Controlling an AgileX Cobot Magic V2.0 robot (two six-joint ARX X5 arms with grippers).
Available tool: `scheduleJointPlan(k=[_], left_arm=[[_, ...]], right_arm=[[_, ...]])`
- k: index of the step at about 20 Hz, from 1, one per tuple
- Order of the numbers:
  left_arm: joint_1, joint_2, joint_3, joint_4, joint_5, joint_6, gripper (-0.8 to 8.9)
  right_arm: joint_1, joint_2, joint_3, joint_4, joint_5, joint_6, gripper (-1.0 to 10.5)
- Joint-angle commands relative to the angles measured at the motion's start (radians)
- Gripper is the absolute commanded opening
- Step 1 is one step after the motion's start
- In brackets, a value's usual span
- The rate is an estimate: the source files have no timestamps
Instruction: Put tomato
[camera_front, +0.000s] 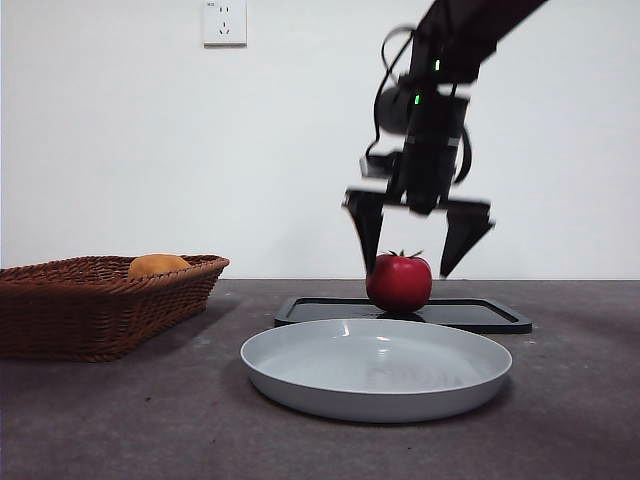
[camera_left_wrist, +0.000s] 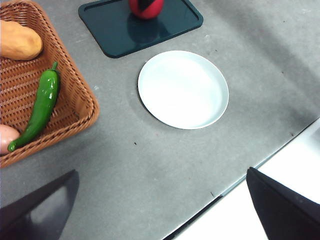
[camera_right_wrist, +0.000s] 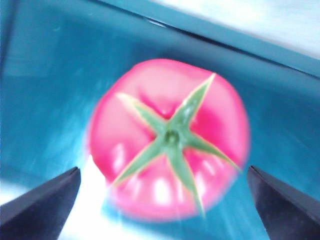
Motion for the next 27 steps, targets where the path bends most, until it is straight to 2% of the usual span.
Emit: scheduleJointPlan(k=[1,6,8,13,16,18,23,27], left_arm=[[-0.006,0.007,0.010,0.002,-0.005,0.025,6.75],[-0.006,0.007,0.010,0.014,-0.005,0.029,6.75],[-0.006,0.007,0.010,0.014,-0.005,0.031,6.75],[-0.006,0.007,0.010,0.018,-0.005,0.031,6.75],[-0.006,0.007,0.010,0.047,-0.005,0.030,6.75],[-0.006,0.012,0.010,0.076,-0.005,0.030,6.75],[-0.006,0.032,0.010,0.137,-0.005,0.007,6.75],[-0.006,0.061,0.010,0.135,-0.005,-0.007,6.75]], right_arm=[[0.011,-0.078,0.047,-0.085,0.013,0.010,7.1],[0.020,-0.298,0.022,-0.272,0.162,0.010,7.1],[0.037,-0.460,-0.122,-0.251,0.197,0.010,7.1],[0.108,-0.910,-0.608,0.015,0.172,0.011,7.1],[0.196,-1.132,-0.810,0.051,0.150,0.014,7.1],[0.262,-1.260,-0.921,0.075,0.155,0.043,7.1],[0.370,-1.501,-1.095,0.082,0.156,0.136,7.1],[0.388,-1.597,-1.126,0.055,0.155,0.143,7.1]])
